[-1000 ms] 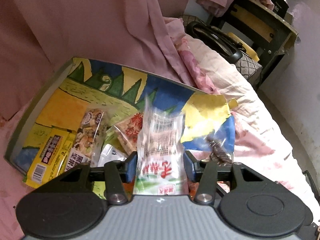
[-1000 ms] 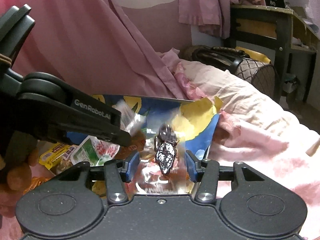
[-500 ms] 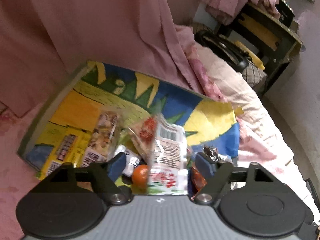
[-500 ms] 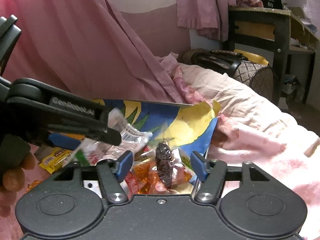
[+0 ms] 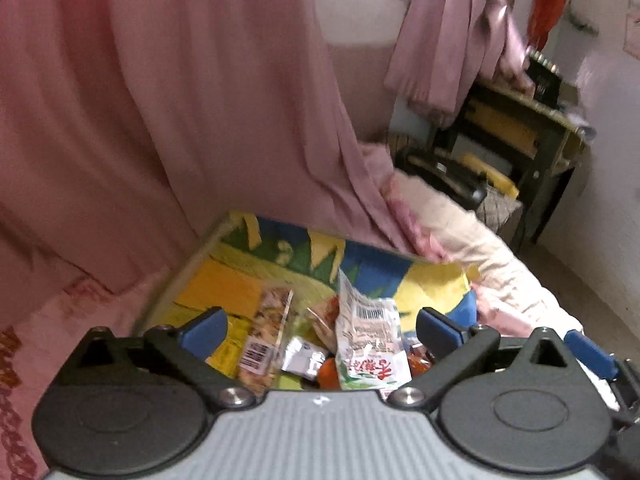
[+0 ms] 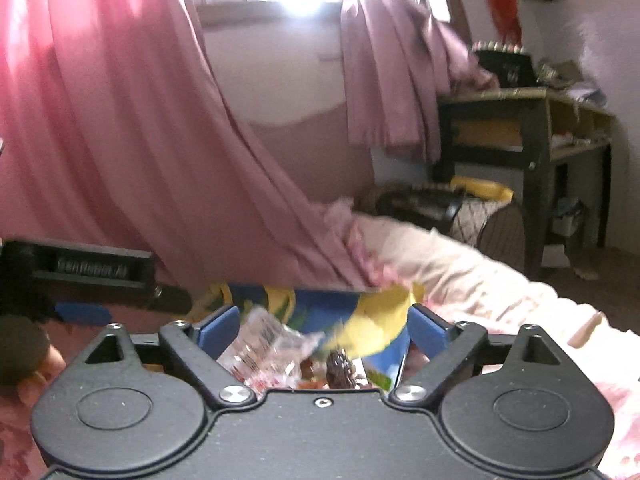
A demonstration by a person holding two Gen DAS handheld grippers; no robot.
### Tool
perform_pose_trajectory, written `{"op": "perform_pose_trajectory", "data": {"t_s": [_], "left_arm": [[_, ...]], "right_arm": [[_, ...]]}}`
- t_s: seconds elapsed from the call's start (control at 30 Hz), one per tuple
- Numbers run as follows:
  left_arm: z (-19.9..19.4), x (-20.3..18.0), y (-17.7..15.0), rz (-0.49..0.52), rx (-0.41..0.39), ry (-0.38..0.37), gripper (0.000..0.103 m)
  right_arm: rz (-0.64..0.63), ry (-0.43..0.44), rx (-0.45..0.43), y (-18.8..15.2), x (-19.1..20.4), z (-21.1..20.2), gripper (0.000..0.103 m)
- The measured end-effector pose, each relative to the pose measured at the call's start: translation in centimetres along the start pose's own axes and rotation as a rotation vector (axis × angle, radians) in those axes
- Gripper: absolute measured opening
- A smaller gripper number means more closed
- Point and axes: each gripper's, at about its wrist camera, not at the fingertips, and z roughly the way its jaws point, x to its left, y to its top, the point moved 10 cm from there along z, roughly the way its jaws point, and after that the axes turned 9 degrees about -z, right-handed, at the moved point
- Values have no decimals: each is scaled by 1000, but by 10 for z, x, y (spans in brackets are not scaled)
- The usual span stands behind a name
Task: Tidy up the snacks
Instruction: 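Raise both tools away from the tray back over the loose snacks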
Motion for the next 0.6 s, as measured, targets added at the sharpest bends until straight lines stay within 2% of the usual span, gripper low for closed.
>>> {"op": "perform_pose_trajectory", "data": {"t_s": [0.13, 0.3, 0.6], "left_arm": [[-32, 10, -1, -3, -61, -2, 103], [-65, 26, -8, -20, -125, 17, 103], [-108, 60, -40, -61, -191, 11, 103]], "right_arm": [[-4, -2, -37, 7, 4, -24, 98], [10, 5, -29, 1, 9, -45, 101], [-24, 31, -40, -9, 35, -84, 102]]}}
